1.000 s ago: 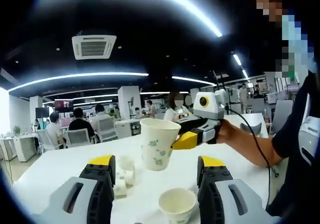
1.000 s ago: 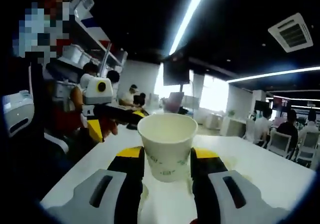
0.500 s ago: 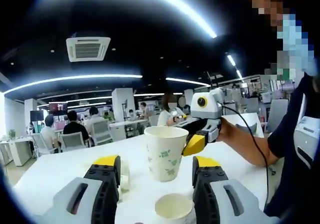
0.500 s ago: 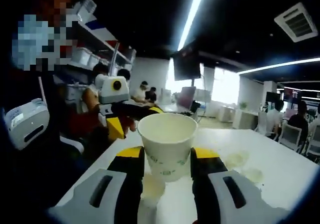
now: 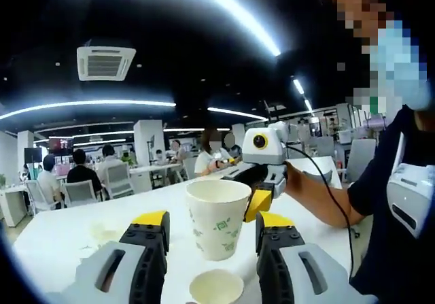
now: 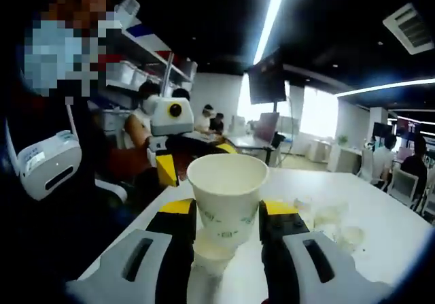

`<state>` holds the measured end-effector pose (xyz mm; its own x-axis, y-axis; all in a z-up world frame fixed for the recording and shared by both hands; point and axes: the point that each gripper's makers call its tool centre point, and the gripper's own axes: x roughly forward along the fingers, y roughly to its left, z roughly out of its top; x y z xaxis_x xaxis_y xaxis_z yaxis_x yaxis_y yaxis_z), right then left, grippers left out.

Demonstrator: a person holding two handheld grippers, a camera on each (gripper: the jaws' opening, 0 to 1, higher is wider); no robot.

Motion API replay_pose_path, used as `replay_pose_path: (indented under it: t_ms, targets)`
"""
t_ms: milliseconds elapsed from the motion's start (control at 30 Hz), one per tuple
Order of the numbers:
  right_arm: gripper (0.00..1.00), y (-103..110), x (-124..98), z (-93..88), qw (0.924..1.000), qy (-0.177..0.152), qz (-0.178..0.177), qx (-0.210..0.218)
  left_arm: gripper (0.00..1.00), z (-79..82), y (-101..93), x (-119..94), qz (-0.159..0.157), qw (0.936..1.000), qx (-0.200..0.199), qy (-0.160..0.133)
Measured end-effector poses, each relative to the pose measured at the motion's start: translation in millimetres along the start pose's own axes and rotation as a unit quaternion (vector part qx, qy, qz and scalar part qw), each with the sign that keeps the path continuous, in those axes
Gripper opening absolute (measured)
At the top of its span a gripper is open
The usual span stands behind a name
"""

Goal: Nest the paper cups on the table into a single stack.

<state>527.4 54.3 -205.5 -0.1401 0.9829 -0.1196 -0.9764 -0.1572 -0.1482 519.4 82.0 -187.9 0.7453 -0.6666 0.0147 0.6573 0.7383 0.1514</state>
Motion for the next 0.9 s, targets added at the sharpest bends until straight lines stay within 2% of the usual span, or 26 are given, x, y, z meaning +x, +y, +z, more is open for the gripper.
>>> replay_pose_path:
  t_ms: [267,600,900]
  targets:
    - [0.39,11.9,2.4,1.8,0.9997,0.003,0.018,-0.015,0.53,1.8,-6.6,3.9,-0.013,0.9999,0.003,-0.002]
    - [0.39,16.9,3.7,0.5,0.9994,0.008,0.029,-0.018,0.41,0.1,-17.6,4.2,-0.033,0.9994,0.005,-0.004]
    - [0.39,17.0,5.9,0.8,0.9993,0.006,0.029,-0.024,0.40,0.6,-15.6,2.9,-0.025,0.9996,-0.009,-0.011]
